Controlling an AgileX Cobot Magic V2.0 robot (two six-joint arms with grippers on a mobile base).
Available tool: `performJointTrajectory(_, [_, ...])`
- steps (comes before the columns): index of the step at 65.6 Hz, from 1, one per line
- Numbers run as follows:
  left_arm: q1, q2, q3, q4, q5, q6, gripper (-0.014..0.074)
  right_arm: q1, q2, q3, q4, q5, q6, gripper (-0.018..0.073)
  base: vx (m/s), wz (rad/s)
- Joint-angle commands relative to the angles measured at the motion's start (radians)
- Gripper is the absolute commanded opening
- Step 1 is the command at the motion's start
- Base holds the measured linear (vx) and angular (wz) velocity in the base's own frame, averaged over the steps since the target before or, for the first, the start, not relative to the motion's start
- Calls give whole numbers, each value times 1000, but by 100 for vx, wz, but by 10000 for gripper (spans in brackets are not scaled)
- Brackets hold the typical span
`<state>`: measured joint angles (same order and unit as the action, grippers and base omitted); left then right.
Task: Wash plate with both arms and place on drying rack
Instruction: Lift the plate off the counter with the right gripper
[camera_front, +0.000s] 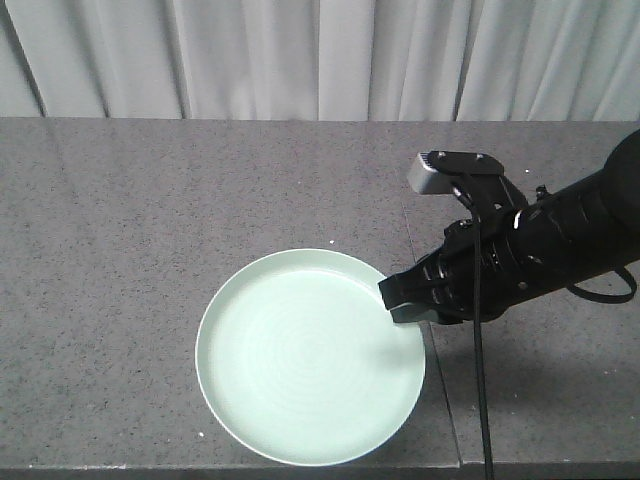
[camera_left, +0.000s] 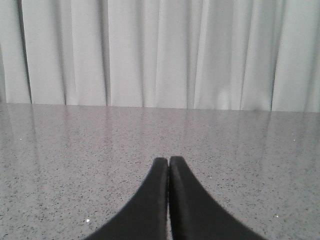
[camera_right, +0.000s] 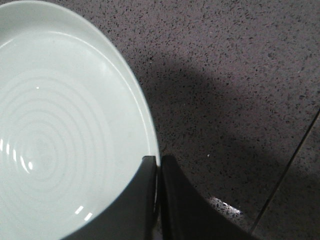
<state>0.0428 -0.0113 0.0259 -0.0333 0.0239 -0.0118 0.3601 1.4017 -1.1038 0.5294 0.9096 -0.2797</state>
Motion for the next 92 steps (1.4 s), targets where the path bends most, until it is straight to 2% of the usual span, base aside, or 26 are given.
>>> performJointTrajectory(1, [1, -14, -29, -10, -71, -5, -6, -2, -34, -26, 34, -25, -7, -1, 0, 0])
performJointTrajectory(40, [1, -14, -29, -10, -71, -5, -6, -2, -34, -26, 34, -25, -7, -1, -1, 4])
performJointTrajectory(92, [1, -14, -29, -10, -71, -5, -6, -2, -34, -26, 34, -25, -7, -1, -7, 32])
